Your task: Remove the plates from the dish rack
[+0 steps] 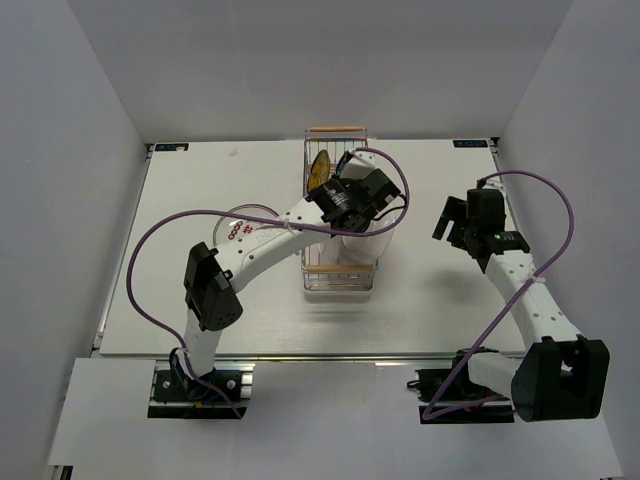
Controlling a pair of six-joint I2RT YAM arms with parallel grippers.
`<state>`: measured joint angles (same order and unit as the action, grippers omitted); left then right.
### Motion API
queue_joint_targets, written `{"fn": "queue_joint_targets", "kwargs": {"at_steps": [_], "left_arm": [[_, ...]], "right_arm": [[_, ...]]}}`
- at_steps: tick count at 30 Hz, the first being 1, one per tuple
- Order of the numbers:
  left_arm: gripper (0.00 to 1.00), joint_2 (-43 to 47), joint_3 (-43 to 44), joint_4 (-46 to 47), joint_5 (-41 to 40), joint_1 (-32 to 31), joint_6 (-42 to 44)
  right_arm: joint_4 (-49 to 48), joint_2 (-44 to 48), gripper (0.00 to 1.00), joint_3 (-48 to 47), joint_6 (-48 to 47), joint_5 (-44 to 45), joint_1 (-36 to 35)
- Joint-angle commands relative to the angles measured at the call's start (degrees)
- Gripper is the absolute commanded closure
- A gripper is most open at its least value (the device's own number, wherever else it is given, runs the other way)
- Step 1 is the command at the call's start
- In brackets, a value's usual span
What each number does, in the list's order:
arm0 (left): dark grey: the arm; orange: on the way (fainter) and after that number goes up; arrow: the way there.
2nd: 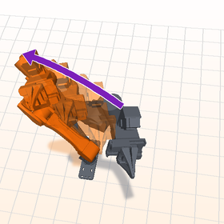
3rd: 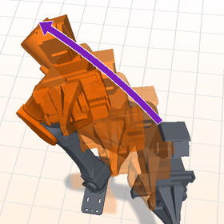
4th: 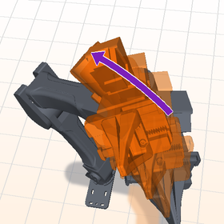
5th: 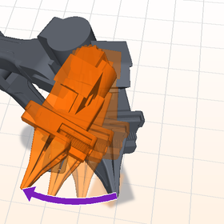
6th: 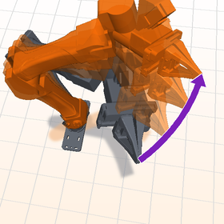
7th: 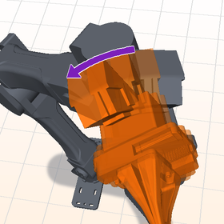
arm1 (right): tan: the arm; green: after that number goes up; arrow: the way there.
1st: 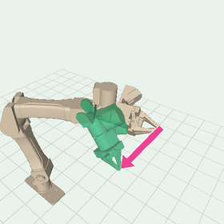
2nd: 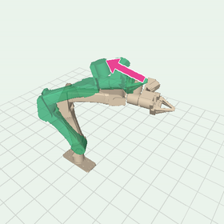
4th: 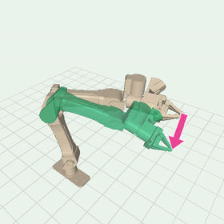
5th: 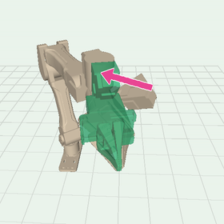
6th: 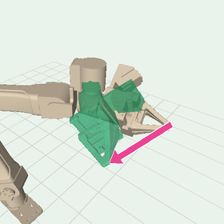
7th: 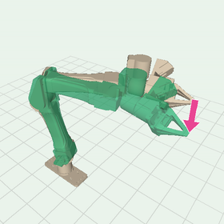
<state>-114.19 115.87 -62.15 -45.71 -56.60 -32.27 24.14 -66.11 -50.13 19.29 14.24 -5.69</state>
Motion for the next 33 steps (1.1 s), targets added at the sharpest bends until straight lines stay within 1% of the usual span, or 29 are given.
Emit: {"fn": "queue_joint_targets", "kwargs": {"at_steps": [1,2,5,8,9,12,13,15,18,19,20,22,27,33], "left_arm": [[0.64,0.11,1.28,-1.13,-0.78,-0.18,0.63],[0.65,0.02,1.46,-1.31,-0.87,-0.18,0.54],[0.65,-0.24,2.6,-1.66,-0.96,-0.18,0.89],[0.69,-0.77,3.92,-2.45,-1.66,-0.71,0.98],[0.73,-0.86,4.62,-3.06,-2.18,-0.71,0.98],[0.79,-1.56,6.29,-4.73,-4.11,-0.71,0.81],[0.83,-1.65,6.73,-5.17,-4.64,-0.71,0.89],[0.86,-2.26,7.87,-7.18,-6.92,-0.71,0.98],[0.87,-2.09,10.25,-9.04,-9.21,-0.71,0.81],[0.9,-1.22,10.42,-9.04,-10.17,-1.23,1.07],[0.91,-0.95,10.34,-8.78,-10.53,-1.23,1.51],[1.0,-0.16,10.42,-7.99,-11.5,-1.23,2.12],[1.0,2.12,10.51,-5.53,-12.82,-1.76,6.07],[1.0,3.36,12.09,-3.86,-17.3,-2.81,10.65]], "right_arm": [[0.47,-0.34,0.11,-1.02,0.4,1.23,-0.02],[0.47,-0.43,0.11,-1.11,0.31,1.23,0.15],[0.56,-0.78,0.11,-1.11,0.4,1.49,-0.02],[0.73,-0.95,0.11,-1.29,0.57,1.84,-0.02],[0.73,-1.04,0.11,-1.29,0.49,1.93,0.24],[1.08,-1.48,0.11,-1.55,0.57,2.37,0.16],[1.17,-1.57,0.11,-1.64,0.57,2.37,0.16],[1.26,-1.74,0.11,-1.73,0.66,2.2,0.07],[1.35,-2.09,0.11,-1.81,0.66,2.02,-0.02],[1.35,-2.1,0.11,-1.9,0.66,2.11,0.07],[1.26,-2.27,0.11,-1.9,0.66,2.02,0.07],[1.44,-2.54,0.11,-2.08,0.58,2.02,0.07],[1.7,-3.41,0.11,-2.43,0.66,2.02,0.07],[2.23,-4.03,0.11,-2.78,0.66,2.37,0.07]]}}
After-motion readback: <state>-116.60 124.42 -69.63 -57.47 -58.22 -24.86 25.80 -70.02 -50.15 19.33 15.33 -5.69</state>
